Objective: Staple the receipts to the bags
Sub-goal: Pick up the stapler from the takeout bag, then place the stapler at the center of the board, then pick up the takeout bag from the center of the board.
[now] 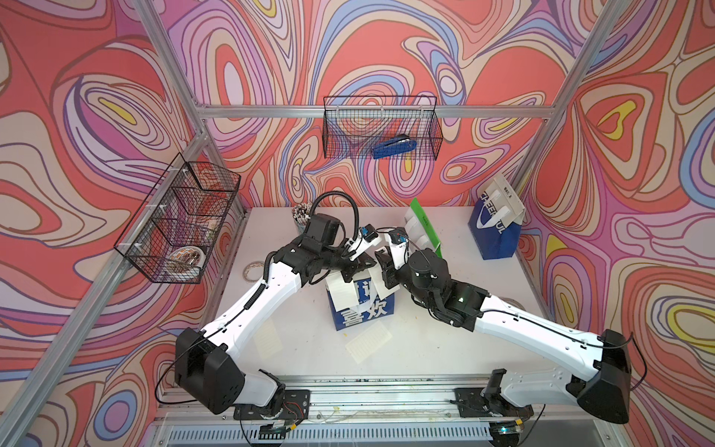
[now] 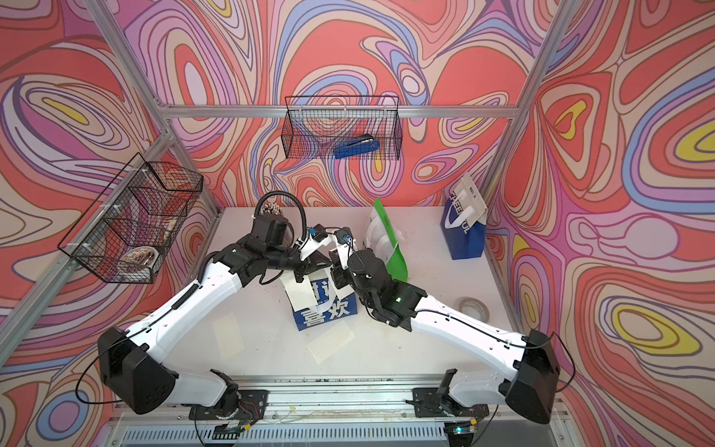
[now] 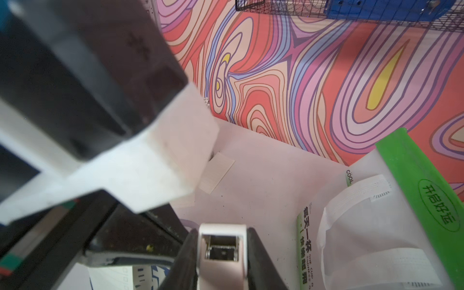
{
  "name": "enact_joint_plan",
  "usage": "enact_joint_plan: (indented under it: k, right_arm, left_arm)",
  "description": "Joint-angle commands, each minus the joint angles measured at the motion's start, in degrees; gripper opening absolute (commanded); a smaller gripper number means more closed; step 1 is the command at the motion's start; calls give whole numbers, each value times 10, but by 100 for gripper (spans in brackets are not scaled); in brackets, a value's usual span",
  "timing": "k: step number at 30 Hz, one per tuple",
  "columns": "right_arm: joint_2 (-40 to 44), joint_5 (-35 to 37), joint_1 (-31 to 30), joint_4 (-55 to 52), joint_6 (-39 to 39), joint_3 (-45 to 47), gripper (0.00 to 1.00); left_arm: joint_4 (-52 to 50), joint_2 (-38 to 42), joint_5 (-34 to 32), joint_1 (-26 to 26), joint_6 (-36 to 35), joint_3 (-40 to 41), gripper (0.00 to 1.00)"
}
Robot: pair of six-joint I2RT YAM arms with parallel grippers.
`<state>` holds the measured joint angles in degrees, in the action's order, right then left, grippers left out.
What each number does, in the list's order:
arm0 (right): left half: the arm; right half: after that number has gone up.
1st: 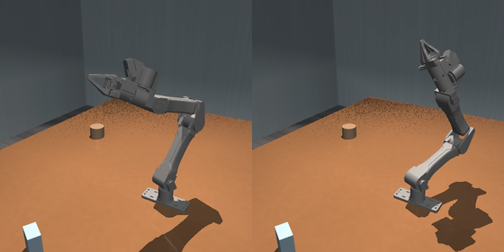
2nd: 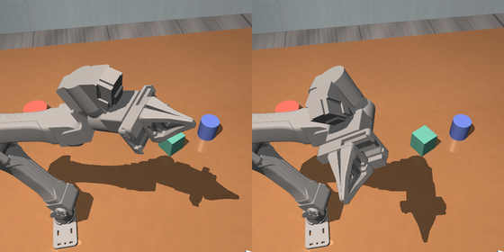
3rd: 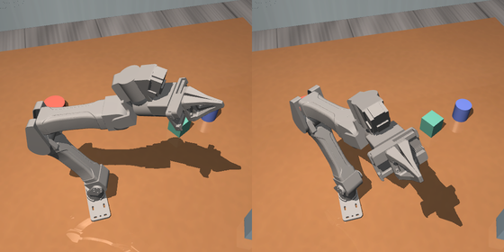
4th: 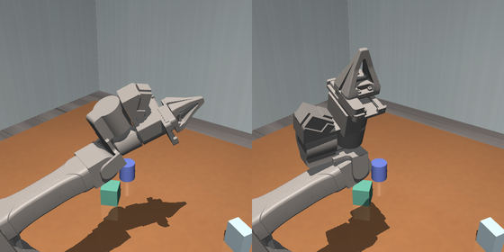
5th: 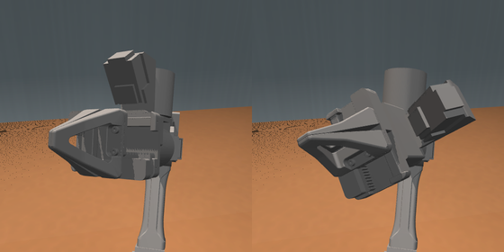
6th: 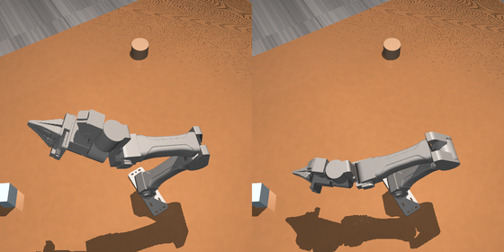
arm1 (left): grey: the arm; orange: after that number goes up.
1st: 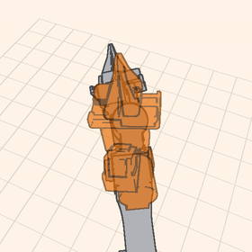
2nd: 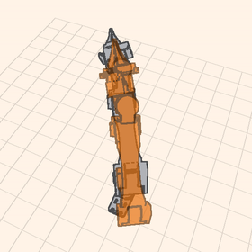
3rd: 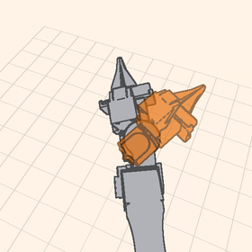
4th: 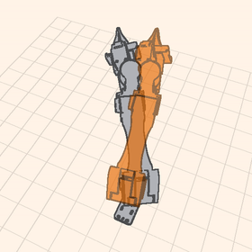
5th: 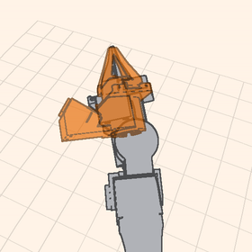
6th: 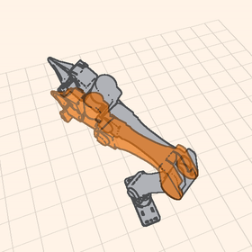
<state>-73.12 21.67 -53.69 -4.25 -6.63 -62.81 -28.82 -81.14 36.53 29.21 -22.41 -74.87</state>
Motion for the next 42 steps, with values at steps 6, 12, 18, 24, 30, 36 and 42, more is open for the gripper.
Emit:
enact_joint_plan:
  k: [6,12,18,24,30,36,42]
  right_arm:
    - [60,64,-5,60,-63,16,5]
    - [107,155,0,-99,-109,-9,0]
    - [127,210,15,-382,-366,-45,0]
    - [124,82,95,-520,-587,-6,0]
    - [124,-84,229,-491,-673,116,0]
    - [62,-255,339,-386,-691,227,0]
    - [-7,-288,359,-372,-711,254,0]
  left_arm:
    - [20,1,-3,2,0,8,0]
    - [-3,11,-44,1,-32,5,0]
    - [-4,29,-90,-6,-57,3,0]
    - [-6,34,-124,-18,-85,-17,0]
    - [-10,22,-131,-21,-82,-66,0]
    - [13,33,-199,-21,-95,-82,0]
    - [-16,35,-236,-35,-108,-118,0]
